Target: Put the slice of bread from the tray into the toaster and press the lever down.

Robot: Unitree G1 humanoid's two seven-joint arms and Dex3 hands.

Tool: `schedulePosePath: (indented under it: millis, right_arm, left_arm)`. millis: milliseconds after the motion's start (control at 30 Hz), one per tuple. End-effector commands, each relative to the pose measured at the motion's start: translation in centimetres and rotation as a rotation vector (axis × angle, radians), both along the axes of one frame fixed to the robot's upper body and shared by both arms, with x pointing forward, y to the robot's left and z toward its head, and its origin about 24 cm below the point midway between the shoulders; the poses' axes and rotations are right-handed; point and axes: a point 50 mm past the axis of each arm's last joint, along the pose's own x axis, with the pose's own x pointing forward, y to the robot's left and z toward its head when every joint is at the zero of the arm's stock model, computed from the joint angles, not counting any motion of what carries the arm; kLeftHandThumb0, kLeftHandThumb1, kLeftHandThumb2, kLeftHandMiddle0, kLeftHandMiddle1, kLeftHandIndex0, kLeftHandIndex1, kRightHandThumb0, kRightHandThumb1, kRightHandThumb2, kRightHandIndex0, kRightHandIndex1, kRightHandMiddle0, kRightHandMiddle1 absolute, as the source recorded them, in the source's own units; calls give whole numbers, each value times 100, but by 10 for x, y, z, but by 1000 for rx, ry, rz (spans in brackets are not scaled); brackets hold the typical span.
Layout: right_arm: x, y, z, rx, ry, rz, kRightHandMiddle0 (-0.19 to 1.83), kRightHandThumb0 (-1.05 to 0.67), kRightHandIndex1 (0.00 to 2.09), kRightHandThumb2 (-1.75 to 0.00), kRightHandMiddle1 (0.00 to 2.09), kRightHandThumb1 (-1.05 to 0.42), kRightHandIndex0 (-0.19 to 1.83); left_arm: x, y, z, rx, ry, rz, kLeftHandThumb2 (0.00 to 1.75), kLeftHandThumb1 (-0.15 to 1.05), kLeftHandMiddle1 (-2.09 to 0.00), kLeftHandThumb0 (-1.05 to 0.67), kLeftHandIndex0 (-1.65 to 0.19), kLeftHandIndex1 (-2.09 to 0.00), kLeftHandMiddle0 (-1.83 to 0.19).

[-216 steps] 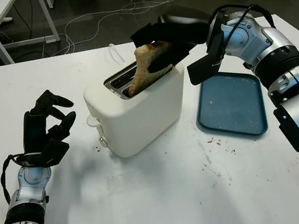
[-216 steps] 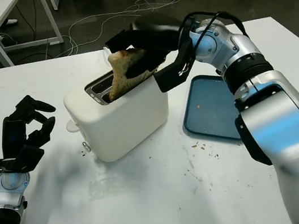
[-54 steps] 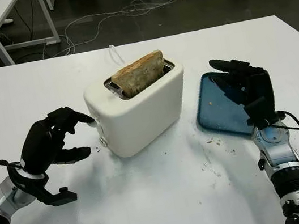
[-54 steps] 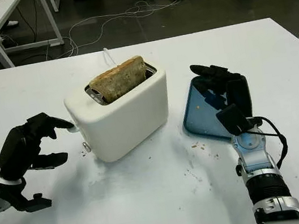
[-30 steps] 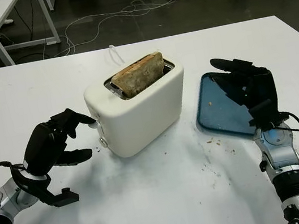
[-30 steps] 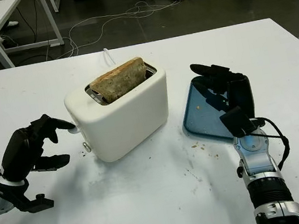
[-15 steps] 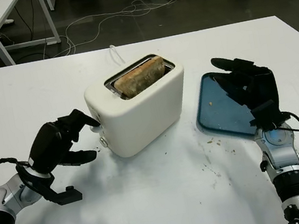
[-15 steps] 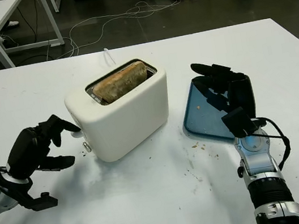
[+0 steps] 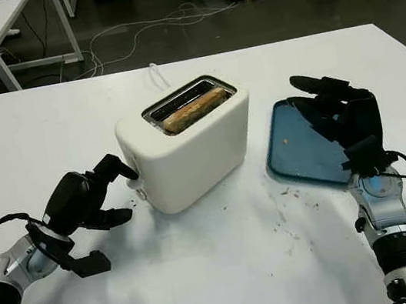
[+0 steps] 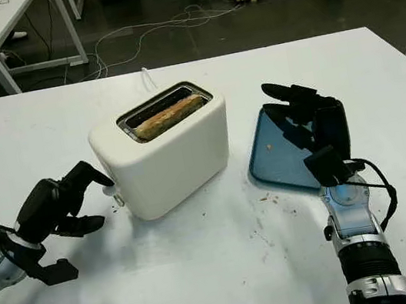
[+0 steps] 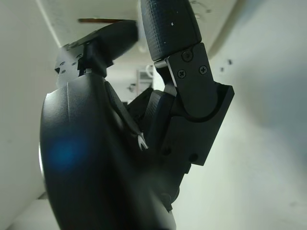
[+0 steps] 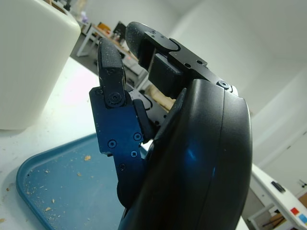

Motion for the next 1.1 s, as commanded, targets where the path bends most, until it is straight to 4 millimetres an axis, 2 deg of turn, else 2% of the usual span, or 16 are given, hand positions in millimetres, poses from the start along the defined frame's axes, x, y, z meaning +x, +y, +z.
schedulePosePath:
  millis: [0, 133, 300, 633, 767, 833, 867, 900, 933, 1000, 1033, 1067]
  right_arm:
    - [-2, -2, 4, -15, -31, -1, 95, -45, 1, -16, 0, -92, 108]
    - [-2, -1, 5, -21, -36, 0, 95, -44, 0, -16, 0, -92, 107]
    - [-2, -1, 5, -23, -33, 0, 95, -45, 0, -16, 0, -92, 106]
    - [-2, -1, 5, -16, -28, -3, 95, -46, 0, -15, 0, -92, 107]
    - [-2, -2, 4, -15, -27, 0, 95, -45, 0, -15, 0, -92, 107]
    - [-2, -2, 4, -16, -25, -1, 95, -45, 0, -15, 0, -92, 107]
    - [-2, -2, 4, -16, -24, -1, 95, -45, 0, -15, 0, -92, 107]
    - [-2, -2, 4, -16, -23, -2, 95, -46, 0, -15, 0, -92, 107]
    - [-2, -2, 4, -16, -23, -2, 95, -46, 1, -15, 0, -92, 107]
    - [-2, -2, 3, -14, -19, 0, 95, -45, 0, -15, 0, -92, 107]
    - [-2, -1, 2, -12, -17, 0, 94, -45, 0, -15, 0, -92, 106]
    - [-3, -1, 2, -13, -16, 0, 94, -44, 0, -15, 0, -92, 106]
  left_arm:
    - [-16, 6, -34, 117, 184, 27, 73, 92, -175, -105, -93, -156, -125]
    - [-21, 6, -45, 112, 219, 52, 72, 92, -175, -105, -111, -157, -131]
    - [-26, 2, -53, 98, 237, 61, 70, 92, -171, -105, -99, -146, -131]
    - [-26, -7, -52, 42, 243, 39, 66, 92, -166, -105, -97, -138, -129]
    - [-25, -9, -48, 61, 210, 16, 71, 92, -173, -105, -104, -150, -132]
    - [-23, -12, -43, 97, 179, -26, 72, 92, -174, -105, -88, -152, -128]
    - [-21, -14, -40, 129, 168, -53, 77, 92, -174, -105, -70, -155, -116]
    - [-19, -18, -39, 195, 177, -86, 79, 92, -174, -105, -63, -159, -110]
    - [-17, -21, -39, 256, 190, -110, 82, 92, -175, -105, -79, -168, -124]
    - [-14, -30, -48, 403, 242, -142, 83, 92, -175, -105, -99, -172, -144]
    - [-14, -33, -54, 447, 277, -148, 79, 92, -174, -105, -119, -167, -152]
    - [-14, -35, -60, 481, 310, -154, 75, 92, -174, -105, -128, -160, -154]
